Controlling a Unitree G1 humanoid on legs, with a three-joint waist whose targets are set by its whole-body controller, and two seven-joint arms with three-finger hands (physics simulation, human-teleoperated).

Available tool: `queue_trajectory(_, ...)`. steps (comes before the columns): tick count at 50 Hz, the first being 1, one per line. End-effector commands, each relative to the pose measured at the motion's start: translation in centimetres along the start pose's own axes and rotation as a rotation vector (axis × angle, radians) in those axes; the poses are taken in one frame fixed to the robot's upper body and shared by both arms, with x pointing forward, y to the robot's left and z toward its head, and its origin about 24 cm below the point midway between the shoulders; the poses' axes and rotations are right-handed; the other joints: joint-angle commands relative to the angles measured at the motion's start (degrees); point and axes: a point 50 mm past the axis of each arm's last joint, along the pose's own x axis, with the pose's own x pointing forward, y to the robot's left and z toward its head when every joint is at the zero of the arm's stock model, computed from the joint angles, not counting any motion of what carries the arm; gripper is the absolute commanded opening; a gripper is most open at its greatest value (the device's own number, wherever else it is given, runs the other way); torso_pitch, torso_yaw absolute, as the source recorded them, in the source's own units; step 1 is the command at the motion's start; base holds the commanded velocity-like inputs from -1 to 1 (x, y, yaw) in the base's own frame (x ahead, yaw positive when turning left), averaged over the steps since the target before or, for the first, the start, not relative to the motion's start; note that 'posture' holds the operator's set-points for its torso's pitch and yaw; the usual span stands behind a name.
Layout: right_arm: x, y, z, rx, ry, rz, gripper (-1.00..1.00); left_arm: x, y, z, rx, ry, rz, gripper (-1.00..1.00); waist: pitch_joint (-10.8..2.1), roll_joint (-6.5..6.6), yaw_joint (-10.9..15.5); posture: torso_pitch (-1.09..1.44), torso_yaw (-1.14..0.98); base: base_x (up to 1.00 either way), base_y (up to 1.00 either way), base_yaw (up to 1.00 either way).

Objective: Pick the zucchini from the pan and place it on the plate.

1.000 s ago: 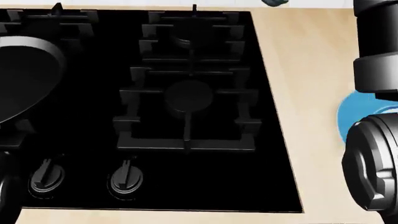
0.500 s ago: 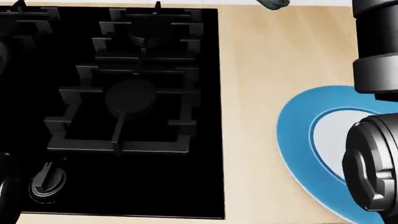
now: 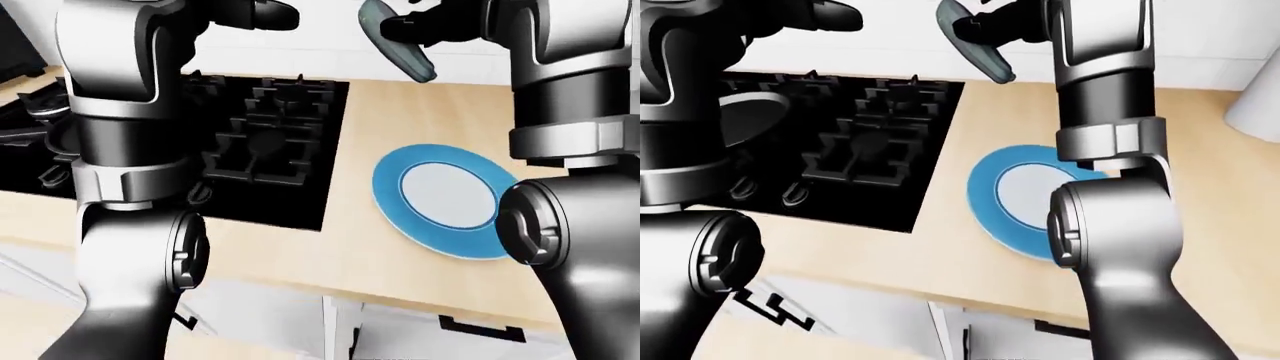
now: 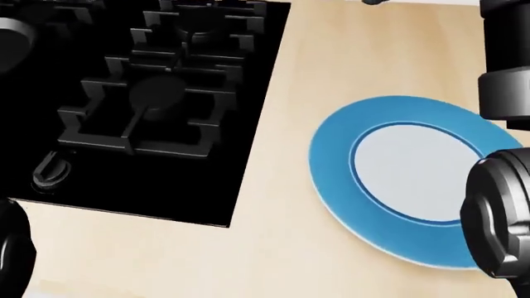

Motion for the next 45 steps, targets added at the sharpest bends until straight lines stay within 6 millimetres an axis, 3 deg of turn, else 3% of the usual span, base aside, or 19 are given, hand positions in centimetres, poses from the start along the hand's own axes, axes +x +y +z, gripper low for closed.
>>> queue_trajectory(1,-1.1,-0.4,2.3,-0.023,-0.098,-0.022,-1.0,-0.6,0.3,2.0,-0.001,-0.086,0.011,1.0,-1.94,0.43,0.03,0.0,0.0,0.0,-0.45,0.0)
queue_trajectory(2,-1.0,-0.4,2.3,-0.023,-0.097,-0.022,-1.0,-0.6,0.3,1.9,0.0,-0.086,0.011,1.0,-2.48,1.75,0.15,0.0,0.0,0.0,-0.45,0.0)
queue_trajectory(3,-1.0,-0.4,2.3,-0.021,-0.099,-0.021,-1.0,-0.7,0.3,1.9,0.0,-0.085,0.01,1.0,-3.75,4.86,0.39,0.0,0.0,0.0,-0.38,0.0)
queue_trajectory(4,-1.1,-0.4,2.4,-0.022,-0.102,-0.022,-1.0,-0.7,0.3,1.9,0.0,-0.087,0.011,1.0,-1.22,1.83,0.47,0.0,0.0,0.0,0.0,0.0)
queue_trajectory(5,-1.1,-0.4,2.5,-0.024,-0.104,-0.024,-1.0,-0.8,0.3,2.0,-0.001,-0.088,0.011,1.0,-1.54,2.24,-0.66,0.0,0.0,0.0,0.0,0.0)
queue_trajectory(6,-1.1,-0.4,2.5,-0.024,-0.104,-0.025,-1.0,-0.8,0.3,2.1,-0.001,-0.088,0.012,1.0,-1.83,1.63,-0.77,0.0,0.0,0.0,0.0,0.0)
queue_trajectory(8,-1.1,-0.4,2.6,-0.025,-0.106,-0.025,-1.0,-0.8,0.3,2.0,-0.001,-0.089,0.012,1.0,-1.87,-1.18,-0.46,0.0,0.0,0.0,0.0,0.0)
queue_trajectory(10,-1.1,-0.4,2.5,-0.026,-0.105,-0.023,-1.0,-0.8,0.4,2.0,-0.001,-0.088,0.012,1.0,-0.97,-0.72,-0.36,0.0,0.0,0.0,0.0,0.0)
queue_trajectory(18,-1.2,-0.5,2.7,-0.032,-0.106,-0.025,-1.0,-0.9,0.5,2.1,-0.001,-0.09,0.014,1.0,-1.11,-0.04,-1.67,0.0,0.0,0.0,0.0,0.0)
queue_trajectory(33,-1.6,-2.4,3.1,-0.127,-0.086,-0.074,-1.0,-0.8,0.6,2.1,0.003,-0.089,0.016,1.0,-1.42,-0.56,-1.79,0.0,0.0,0.0,0.0,0.0)
queue_trajectory(45,-1.7,-4.9,2.1,-0.352,-0.009,-0.186,-1.0,-0.7,0.6,2.0,0.004,-0.088,0.016,1.0,-1.73,-0.83,-1.49,0.0,0.0,0.0,0.0,0.0)
